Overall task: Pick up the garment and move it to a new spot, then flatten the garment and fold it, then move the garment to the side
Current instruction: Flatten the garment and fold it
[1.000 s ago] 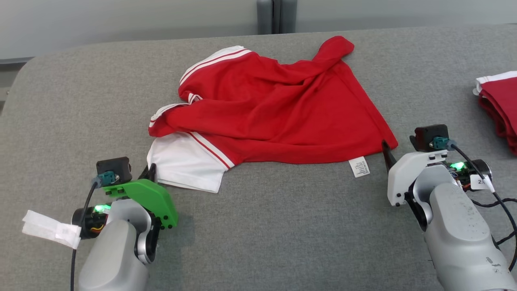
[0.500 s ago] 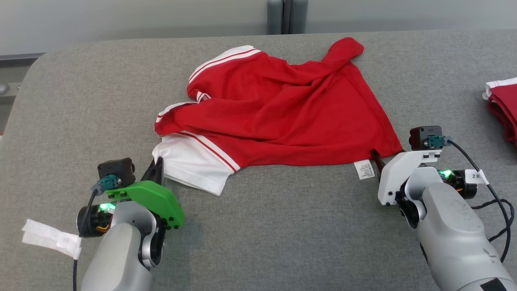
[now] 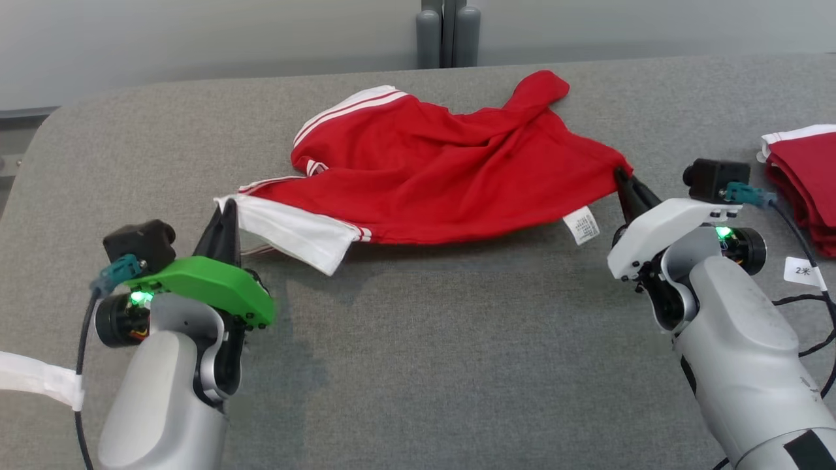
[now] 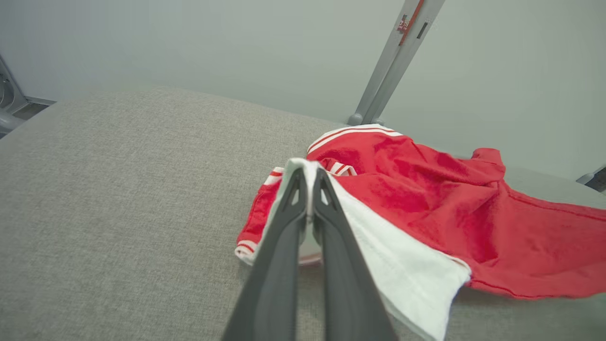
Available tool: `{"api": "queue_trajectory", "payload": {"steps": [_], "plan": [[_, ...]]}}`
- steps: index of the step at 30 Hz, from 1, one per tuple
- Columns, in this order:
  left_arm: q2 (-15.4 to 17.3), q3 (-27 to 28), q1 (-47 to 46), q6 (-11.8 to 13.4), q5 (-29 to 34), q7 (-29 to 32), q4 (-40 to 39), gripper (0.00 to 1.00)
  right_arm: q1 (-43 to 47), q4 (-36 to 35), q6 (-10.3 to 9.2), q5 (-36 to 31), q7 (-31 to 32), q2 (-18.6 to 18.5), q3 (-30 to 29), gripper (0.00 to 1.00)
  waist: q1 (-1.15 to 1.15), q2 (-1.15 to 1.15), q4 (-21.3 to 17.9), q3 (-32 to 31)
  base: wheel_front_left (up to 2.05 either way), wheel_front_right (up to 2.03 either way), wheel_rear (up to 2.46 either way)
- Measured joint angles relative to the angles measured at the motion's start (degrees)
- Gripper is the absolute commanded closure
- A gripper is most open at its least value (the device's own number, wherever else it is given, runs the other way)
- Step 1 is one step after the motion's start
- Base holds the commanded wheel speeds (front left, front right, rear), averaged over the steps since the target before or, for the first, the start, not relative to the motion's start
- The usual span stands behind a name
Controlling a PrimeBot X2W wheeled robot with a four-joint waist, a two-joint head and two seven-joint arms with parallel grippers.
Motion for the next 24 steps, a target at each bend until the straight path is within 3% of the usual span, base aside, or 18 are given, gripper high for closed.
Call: {"api": "queue_trajectory", "payload": {"steps": [11, 18, 24], "plan": [[1.65, 3.53, -4.34, -1.35, -5.19, 2.02, -14.58, 1.00, -0.10, -14.04, 0.00, 10.20, -2.04, -4.44, 2.47, 1.00, 0.00, 0.00, -1.53, -4.42, 0.00, 0.00, 0.00], [2.74, 4.46, -7.75, -1.41, -7.90, 6.31, -27.24, 1.00, 2.39, -29.48, 0.00, 16.36, 3.50, -6.97, -0.54, 1.00, 0.00, 0.00, -2.94, -7.69, 0.00, 0.00, 0.00], [4.68, 4.64, -14.08, -0.49, -8.42, 10.95, -37.62, 1.00, 4.83, -46.06, 0.00, 17.40, 10.76, -7.10, -7.27, 1.00, 0.00, 0.00, -4.38, -9.77, 0.00, 0.00, 0.00]]}}
